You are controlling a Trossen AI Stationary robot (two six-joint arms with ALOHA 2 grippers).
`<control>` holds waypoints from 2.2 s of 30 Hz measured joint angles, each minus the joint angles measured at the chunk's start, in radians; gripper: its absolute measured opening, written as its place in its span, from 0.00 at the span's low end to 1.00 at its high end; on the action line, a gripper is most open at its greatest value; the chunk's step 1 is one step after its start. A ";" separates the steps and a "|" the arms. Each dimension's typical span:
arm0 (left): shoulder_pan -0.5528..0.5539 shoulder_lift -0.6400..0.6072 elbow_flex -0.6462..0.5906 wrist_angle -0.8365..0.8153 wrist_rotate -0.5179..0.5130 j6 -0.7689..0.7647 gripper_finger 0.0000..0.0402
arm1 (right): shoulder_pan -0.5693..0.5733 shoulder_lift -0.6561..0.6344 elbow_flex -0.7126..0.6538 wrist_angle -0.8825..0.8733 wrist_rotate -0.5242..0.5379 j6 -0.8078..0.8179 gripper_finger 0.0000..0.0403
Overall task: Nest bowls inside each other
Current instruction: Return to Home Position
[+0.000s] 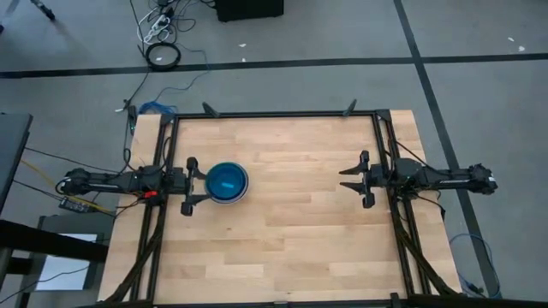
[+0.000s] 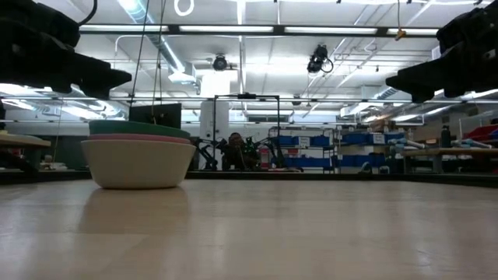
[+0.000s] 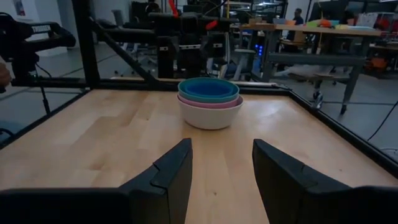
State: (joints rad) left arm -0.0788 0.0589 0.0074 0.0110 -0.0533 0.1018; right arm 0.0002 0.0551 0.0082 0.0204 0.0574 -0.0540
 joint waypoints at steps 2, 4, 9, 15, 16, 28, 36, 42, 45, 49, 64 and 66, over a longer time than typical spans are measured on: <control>0.000 0.000 0.000 0.001 -0.001 0.001 0.65 | 0.000 0.003 0.000 0.000 0.000 -0.001 0.39; 0.000 0.000 0.000 0.001 -0.002 0.001 0.65 | 0.000 0.009 0.000 0.000 0.000 -0.001 0.39; 0.000 0.000 0.000 0.035 -0.004 0.000 0.65 | 0.000 0.016 0.000 0.000 0.000 -0.001 0.39; 0.000 0.000 0.000 0.048 -0.004 0.000 0.65 | 0.000 0.017 0.000 0.000 0.000 -0.001 0.39; 0.000 0.000 0.000 0.048 -0.004 0.000 0.65 | 0.000 0.017 0.000 0.000 0.000 -0.001 0.39; 0.000 0.000 0.000 0.049 -0.003 -0.004 0.65 | 0.000 0.017 0.000 0.000 0.000 -0.001 0.39; 0.000 0.000 0.000 0.049 -0.003 -0.004 0.65 | 0.000 0.017 0.000 0.000 0.000 -0.001 0.39; 0.000 0.000 0.000 0.049 -0.003 -0.003 0.65 | 0.000 0.017 0.000 0.001 0.000 -0.001 0.39; 0.000 0.000 0.000 0.049 -0.003 -0.003 0.65 | 0.000 0.017 0.000 0.001 0.000 -0.001 0.39; 0.000 0.000 0.000 0.049 -0.003 -0.002 0.65 | 0.000 0.017 0.000 0.001 0.000 -0.001 0.39; 0.000 0.000 -0.001 0.049 -0.003 -0.002 0.65 | 0.000 0.017 0.000 0.001 0.000 -0.001 0.39; 0.000 0.000 -0.001 0.049 -0.003 -0.002 0.65 | 0.000 0.017 0.000 0.001 0.000 -0.001 0.39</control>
State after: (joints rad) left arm -0.0788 0.0586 0.0067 0.0603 -0.0559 0.0998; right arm 0.0002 0.0719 0.0078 0.0214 0.0574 -0.0550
